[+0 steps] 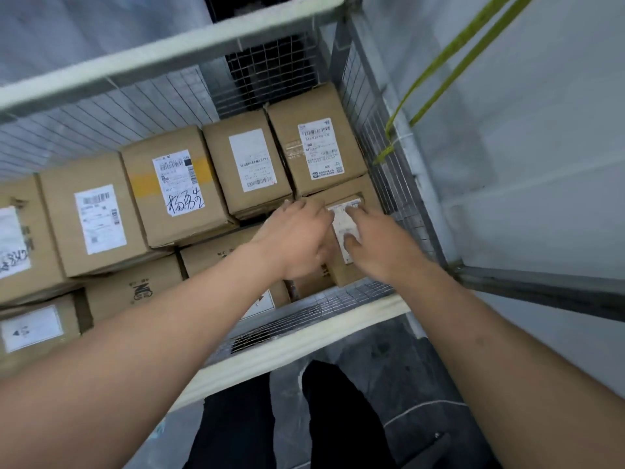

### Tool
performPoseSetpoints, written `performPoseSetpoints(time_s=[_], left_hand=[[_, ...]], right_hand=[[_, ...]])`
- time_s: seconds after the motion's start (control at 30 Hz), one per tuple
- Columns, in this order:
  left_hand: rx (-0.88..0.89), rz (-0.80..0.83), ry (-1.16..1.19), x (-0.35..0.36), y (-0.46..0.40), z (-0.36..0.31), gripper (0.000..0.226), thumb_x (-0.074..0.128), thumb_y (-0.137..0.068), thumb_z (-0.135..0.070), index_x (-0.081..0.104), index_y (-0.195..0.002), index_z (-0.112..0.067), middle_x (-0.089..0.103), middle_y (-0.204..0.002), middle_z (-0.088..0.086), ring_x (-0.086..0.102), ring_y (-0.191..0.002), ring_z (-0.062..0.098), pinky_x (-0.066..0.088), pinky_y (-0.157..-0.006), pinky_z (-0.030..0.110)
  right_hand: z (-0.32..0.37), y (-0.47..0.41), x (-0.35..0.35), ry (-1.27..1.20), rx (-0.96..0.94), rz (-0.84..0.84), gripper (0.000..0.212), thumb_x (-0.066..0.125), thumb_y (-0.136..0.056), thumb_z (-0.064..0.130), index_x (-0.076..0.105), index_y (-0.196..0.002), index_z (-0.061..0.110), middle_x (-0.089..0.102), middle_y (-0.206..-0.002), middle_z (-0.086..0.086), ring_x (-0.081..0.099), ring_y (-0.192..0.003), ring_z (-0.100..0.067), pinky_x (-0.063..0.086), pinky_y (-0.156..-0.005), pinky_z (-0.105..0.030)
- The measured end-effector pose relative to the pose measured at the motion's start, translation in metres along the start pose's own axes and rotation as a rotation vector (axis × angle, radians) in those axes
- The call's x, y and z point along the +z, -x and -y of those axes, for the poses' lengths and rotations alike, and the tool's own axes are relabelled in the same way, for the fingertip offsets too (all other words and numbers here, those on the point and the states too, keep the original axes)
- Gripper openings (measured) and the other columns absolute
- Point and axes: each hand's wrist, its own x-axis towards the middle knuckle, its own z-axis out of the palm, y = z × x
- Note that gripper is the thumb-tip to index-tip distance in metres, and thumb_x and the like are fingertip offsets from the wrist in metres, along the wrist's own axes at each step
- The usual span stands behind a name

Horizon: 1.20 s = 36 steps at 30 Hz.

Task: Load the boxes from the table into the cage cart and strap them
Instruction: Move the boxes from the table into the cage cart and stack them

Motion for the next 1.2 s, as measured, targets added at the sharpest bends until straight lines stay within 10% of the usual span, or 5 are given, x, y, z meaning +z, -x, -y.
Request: performPoseSetpoints(time_s=[0.27,0.6,1.2], left_hand=[[0.001,-0.088,-0.055,-0.1,0.094,-0.037,0.062,0.047,-0.104,-0.049,0.041,-0.155,-0.015,0.042,-0.158,0.008,0.041,-0.143,0.029,0.037,-0.118,0.043],[-0.057,-0.179,-0.066,-0.204,0.213,-0.091,0.065,0.045,-0.105,-0.052,0.034,-0.16,-0.02,0.031,-0.167,0.003,0.031,-0.151,0.026,0.031,-0.122,0.042],[0.444,-0.241,-0.3,-0.326,0.278,-0.115,0.066,0.039,-0.105,-0.057,0.027,-0.163,-0.026,0.026,-0.169,0.0,0.025,-0.155,0.024,0.03,-0.124,0.045]], right_hand=[[0.056,0.097,-0.07,0.022,-0.04,-0.155,0.041,0.047,-0.102,0.043,0.06,-0.13,0.016,0.06,-0.129,-0.006,0.059,-0.113,-0.031,0.052,-0.091,-0.045],[0.116,0.232,-0.163,0.13,-0.157,-0.232,0.06,0.041,-0.105,0.054,0.04,-0.157,0.023,0.031,-0.167,-0.008,0.032,-0.152,-0.028,0.033,-0.118,-0.043],[0.209,0.379,-0.205,-0.063,0.236,-0.59,0.061,0.042,-0.104,0.058,0.036,-0.159,0.033,0.028,-0.169,0.001,0.029,-0.153,-0.02,0.03,-0.12,-0.04]])
